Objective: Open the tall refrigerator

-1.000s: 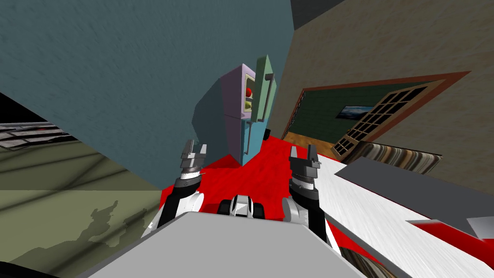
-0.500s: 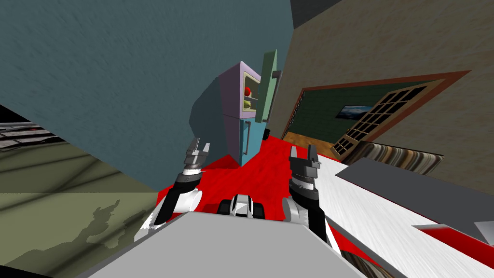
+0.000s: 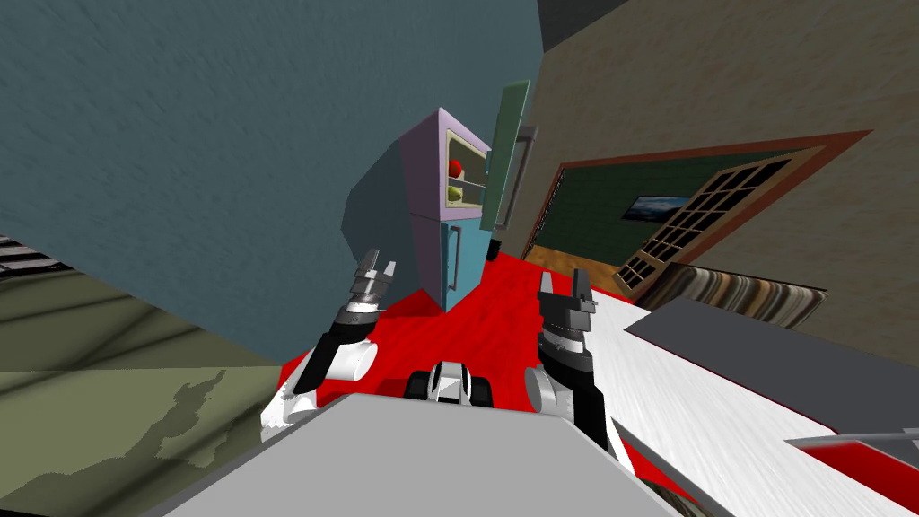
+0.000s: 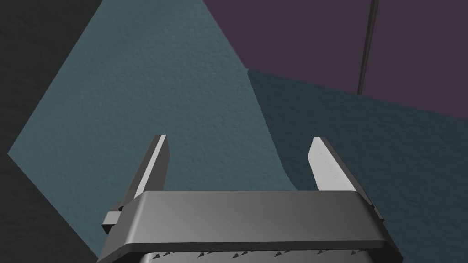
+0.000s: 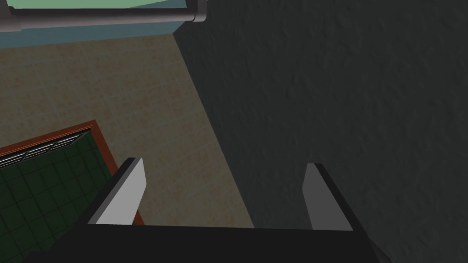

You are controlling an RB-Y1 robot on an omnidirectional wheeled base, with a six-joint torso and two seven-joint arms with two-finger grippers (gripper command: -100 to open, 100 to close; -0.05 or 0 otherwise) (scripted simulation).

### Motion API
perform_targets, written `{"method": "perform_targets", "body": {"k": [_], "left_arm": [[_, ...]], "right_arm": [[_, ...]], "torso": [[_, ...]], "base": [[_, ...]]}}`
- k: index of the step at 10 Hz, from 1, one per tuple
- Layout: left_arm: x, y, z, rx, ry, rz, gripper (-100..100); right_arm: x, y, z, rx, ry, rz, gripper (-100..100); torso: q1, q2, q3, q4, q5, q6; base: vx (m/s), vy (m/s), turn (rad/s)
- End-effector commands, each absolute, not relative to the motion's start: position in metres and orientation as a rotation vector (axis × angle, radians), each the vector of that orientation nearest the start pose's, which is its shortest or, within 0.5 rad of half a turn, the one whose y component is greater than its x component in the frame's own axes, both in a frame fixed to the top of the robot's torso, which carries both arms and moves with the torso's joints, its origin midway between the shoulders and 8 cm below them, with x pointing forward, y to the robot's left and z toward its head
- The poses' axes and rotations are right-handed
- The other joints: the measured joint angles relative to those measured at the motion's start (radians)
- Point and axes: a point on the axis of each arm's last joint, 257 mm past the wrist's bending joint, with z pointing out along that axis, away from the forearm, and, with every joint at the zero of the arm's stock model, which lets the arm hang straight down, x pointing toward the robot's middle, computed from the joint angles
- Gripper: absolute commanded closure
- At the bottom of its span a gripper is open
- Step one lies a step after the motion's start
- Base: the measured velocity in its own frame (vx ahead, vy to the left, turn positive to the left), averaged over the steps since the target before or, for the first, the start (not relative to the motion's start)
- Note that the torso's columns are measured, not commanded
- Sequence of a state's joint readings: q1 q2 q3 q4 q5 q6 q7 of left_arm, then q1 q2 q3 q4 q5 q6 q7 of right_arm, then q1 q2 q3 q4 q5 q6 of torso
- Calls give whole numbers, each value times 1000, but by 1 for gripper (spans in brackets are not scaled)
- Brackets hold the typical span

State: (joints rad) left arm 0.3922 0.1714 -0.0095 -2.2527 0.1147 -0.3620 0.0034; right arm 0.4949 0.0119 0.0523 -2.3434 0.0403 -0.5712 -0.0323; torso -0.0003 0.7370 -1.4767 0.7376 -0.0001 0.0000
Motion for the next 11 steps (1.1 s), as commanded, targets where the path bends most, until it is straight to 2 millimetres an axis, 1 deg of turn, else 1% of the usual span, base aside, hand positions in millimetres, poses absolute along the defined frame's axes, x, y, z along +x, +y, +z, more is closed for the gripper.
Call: {"method": "perform_targets", "body": {"k": [1, 2, 3, 5, 6, 8, 9, 11], "left_arm": [[393, 263, 23, -690, 765, -1412, -100], [398, 262, 28, -695, 764, -1425, -100], [399, 262, 25, -704, 772, -1421, -100], [411, 259, 33, -726, 777, -1446, -100], [412, 259, 31, -734, 785, -1443, -100], [423, 256, 40, -754, 790, -1470, -100], [425, 256, 36, -765, 802, -1466, -100], [436, 251, 46, -783, 809, -1495, -100]], "right_arm": [[320, -254, 66, 545, 520, 1391, 0], [320, -254, 66, 545, 520, 1391, 0], [320, -254, 66, 545, 520, 1391, 0], [320, -254, 66, 545, 520, 1391, 0], [320, -254, 66, 545, 520, 1391, 0], [320, -254, 66, 545, 520, 1391, 0], [320, -254, 66, 545, 520, 1391, 0], [320, -254, 66, 545, 520, 1391, 0]], "torso": [[2, 2, 1, 1, 0, 0], [1, 3, 2, 1, 1, 0], [0, 1, 1, 1, 0, 0], [0, 1, 1, 0, 0, 0], [-1, 0, 0, 0, 0, 0], [1, 2, 1, 1, 0, 0], [0, 0, 0, 0, 0, 0], [1, 2, 2, 1, 0, 0]], "base": [[46, -32, -15], [71, -40, -26], [55, -32, -7], [68, -52, -20], [65, -41, -9], [75, -47, -22], [64, -44, -7], [63, -43, -23]]}}
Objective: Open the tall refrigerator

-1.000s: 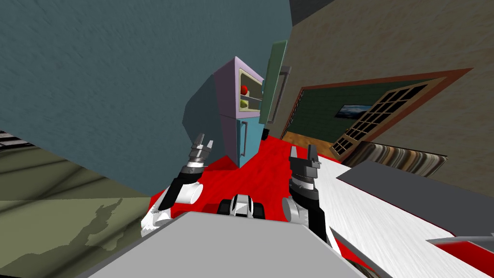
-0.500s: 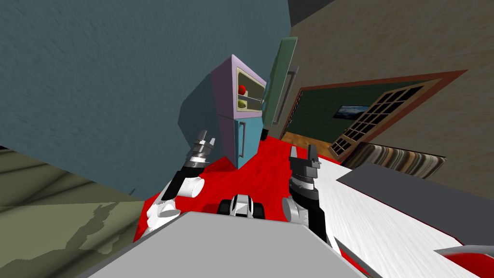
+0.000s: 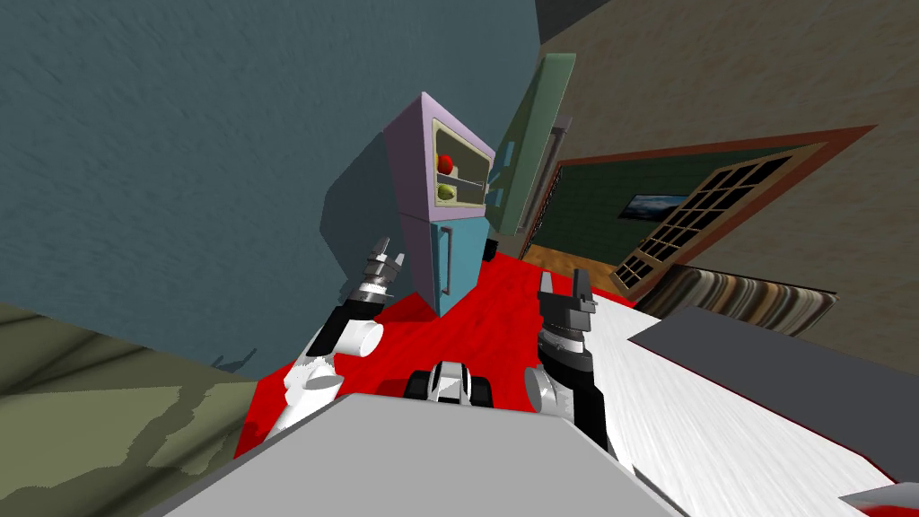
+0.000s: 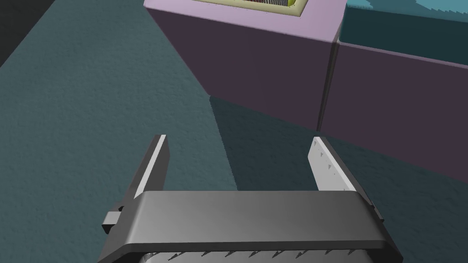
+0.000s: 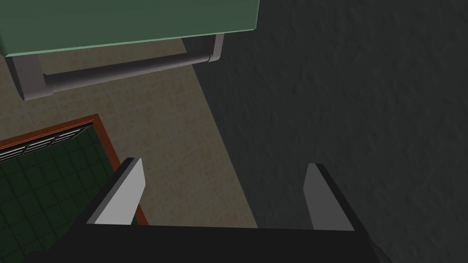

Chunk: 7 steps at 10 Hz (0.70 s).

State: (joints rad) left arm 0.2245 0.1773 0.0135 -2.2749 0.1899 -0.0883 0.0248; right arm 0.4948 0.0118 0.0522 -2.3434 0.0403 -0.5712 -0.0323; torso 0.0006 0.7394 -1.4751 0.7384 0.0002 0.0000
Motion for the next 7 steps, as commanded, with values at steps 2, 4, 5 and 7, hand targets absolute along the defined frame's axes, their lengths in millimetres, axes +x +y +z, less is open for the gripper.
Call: {"method": "perform_targets", "body": {"k": [2, 4, 5, 7], "left_arm": [[444, 249, 46, -807, 831, -1503, -100], [452, 246, 46, -828, 852, -1512, -100], [457, 243, 51, -832, 858, -1526, -100], [465, 239, 51, -854, 885, -1532, -100]], "right_arm": [[320, -254, 66, 545, 520, 1391, 0], [320, -254, 66, 545, 520, 1391, 0], [320, -254, 66, 545, 520, 1391, 0], [320, -254, 66, 545, 520, 1391, 0]], "torso": [[0, -2, -1, -1, 0, 0], [0, -1, 0, 0, 0, 0], [-1, -1, -1, 0, 0, 0], [-1, -1, -1, -1, 0, 0]], "base": [[71, -40, -14], [57, -37, -14], [92, -60, -31], [61, -50, -10]]}}
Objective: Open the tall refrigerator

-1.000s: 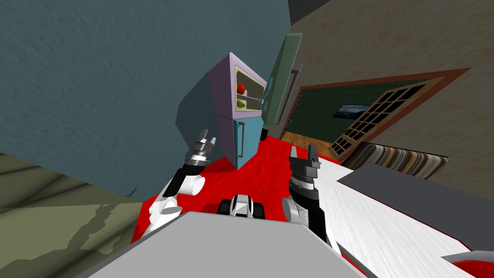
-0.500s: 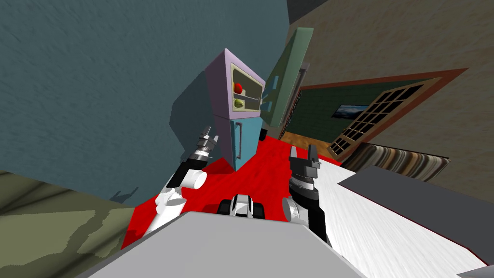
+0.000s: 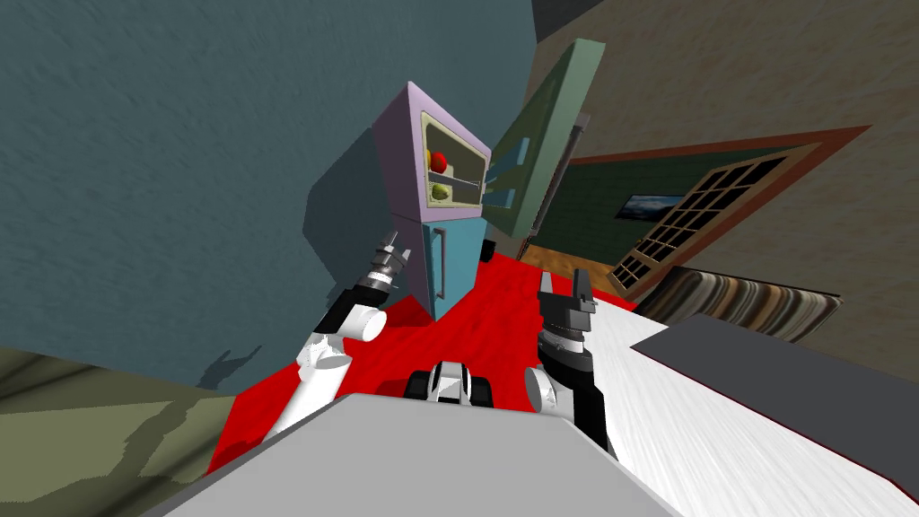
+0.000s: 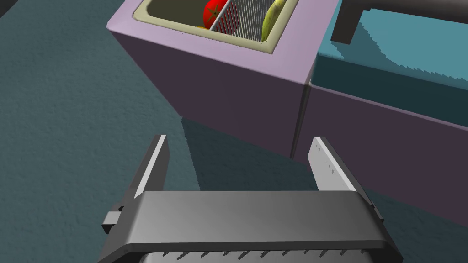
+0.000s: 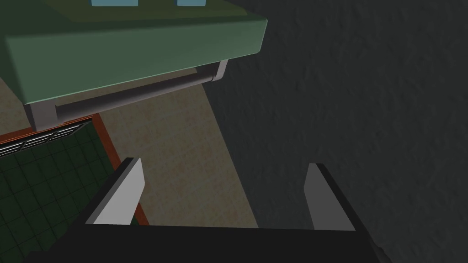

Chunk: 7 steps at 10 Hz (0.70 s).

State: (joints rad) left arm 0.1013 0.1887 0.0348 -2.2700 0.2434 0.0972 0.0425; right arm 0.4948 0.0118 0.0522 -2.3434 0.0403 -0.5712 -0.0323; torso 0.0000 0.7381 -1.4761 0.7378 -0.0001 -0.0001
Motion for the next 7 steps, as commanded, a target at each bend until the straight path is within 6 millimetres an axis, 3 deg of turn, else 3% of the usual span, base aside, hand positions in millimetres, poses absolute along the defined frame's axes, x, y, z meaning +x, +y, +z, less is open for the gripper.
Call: {"method": "perform_targets", "body": {"k": [1, 7], "left_arm": [[465, 239, 49, -859, 890, -1530, -100], [489, 225, 59, -900, 965, -1563, -100]], "right_arm": [[320, -254, 66, 545, 520, 1391, 0], [320, -254, 66, 545, 520, 1391, 0]], "torso": [[0, 1, 1, 0, 0, 0], [-1, -1, 0, 0, 0, 0]], "base": [[49, -37, -11], [66, -39, -18]]}}
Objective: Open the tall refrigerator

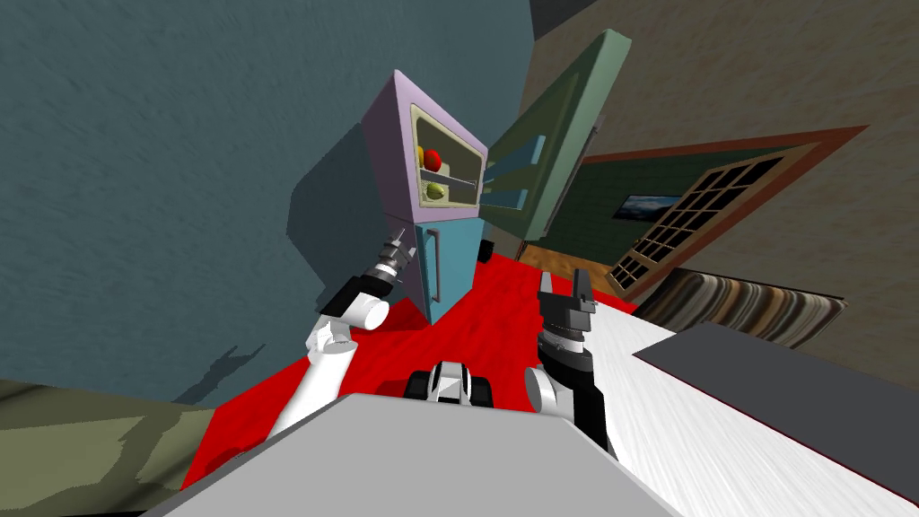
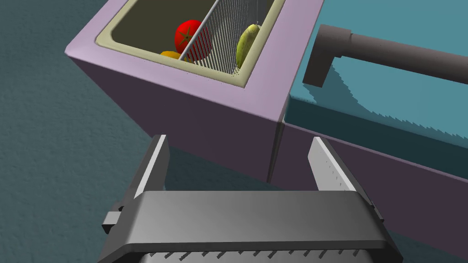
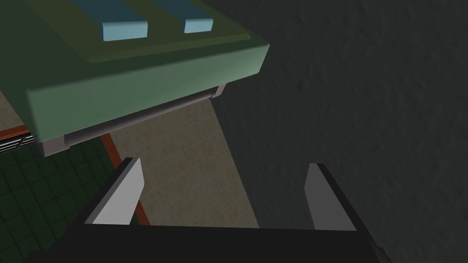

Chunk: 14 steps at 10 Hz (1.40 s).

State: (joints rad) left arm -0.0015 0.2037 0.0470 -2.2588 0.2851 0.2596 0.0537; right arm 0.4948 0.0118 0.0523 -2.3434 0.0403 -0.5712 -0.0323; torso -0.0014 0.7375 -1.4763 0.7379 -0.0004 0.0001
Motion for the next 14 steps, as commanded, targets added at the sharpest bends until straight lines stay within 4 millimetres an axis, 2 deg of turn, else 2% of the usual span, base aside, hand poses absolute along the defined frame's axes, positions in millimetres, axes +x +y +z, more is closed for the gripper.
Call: {"method": "perform_targets", "body": {"k": [1, 14], "left_arm": [[491, 225, 54, -915, 981, -1555, -100], [526, 199, 68, -982, 1183, -1549, -100]], "right_arm": [[320, -254, 66, 545, 520, 1391, 0], [320, -254, 66, 545, 520, 1391, 0]], "torso": [[0, -1, -1, 0, 0, 0], [1, 1, 0, 0, 0, 0]], "base": [[72, -36, -8], [59, -36, -15]]}}
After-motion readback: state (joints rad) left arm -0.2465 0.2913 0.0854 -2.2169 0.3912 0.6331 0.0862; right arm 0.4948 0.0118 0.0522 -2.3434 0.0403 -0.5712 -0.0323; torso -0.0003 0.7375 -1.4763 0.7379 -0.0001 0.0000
